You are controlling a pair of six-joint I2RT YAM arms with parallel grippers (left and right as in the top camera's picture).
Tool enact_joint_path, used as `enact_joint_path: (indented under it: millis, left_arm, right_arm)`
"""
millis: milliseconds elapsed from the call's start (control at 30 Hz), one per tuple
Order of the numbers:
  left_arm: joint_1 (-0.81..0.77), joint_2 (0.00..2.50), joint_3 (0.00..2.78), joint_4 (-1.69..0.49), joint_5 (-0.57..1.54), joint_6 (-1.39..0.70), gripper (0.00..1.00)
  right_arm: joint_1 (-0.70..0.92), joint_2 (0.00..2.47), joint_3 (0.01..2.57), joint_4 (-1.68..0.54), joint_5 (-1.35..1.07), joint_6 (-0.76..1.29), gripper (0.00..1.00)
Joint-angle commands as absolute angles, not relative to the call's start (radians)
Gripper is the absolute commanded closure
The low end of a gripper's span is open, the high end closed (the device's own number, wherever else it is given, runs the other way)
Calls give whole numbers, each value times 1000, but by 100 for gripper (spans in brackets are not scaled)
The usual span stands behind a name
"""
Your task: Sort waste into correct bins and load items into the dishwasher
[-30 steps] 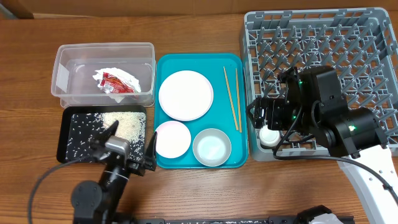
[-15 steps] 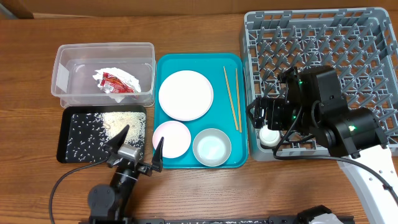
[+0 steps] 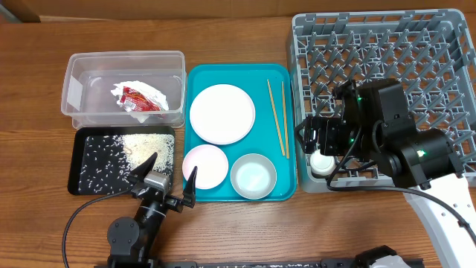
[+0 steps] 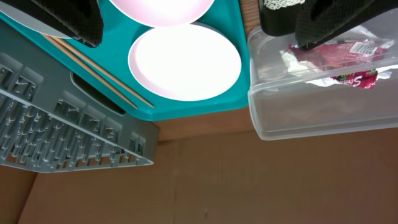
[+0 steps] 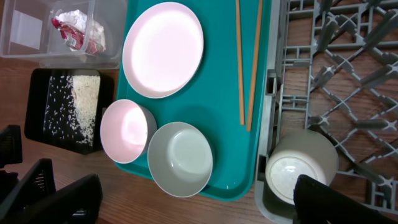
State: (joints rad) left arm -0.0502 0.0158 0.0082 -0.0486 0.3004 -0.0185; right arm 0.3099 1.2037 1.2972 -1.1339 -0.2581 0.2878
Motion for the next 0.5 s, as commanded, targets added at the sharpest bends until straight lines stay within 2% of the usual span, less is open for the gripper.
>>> enact_joint_path:
  millis: [0, 200, 300, 467]
  left_arm:
    - [-44, 6, 5, -48, 304, -6, 0]
    - [-44, 6, 5, -48, 304, -6, 0]
    - [-44, 6, 5, -48, 304, -6, 0]
    - [-44, 6, 5, -48, 304, -6, 0]
  right_arm:
    - [314, 1201, 1295, -1128, -267, 294, 0]
    - [314, 1201, 1295, -1042, -327, 331, 0]
    - [346, 1218, 1295, -1000, -416, 361, 11]
    - [541, 1321, 1295, -991, -201, 368, 17]
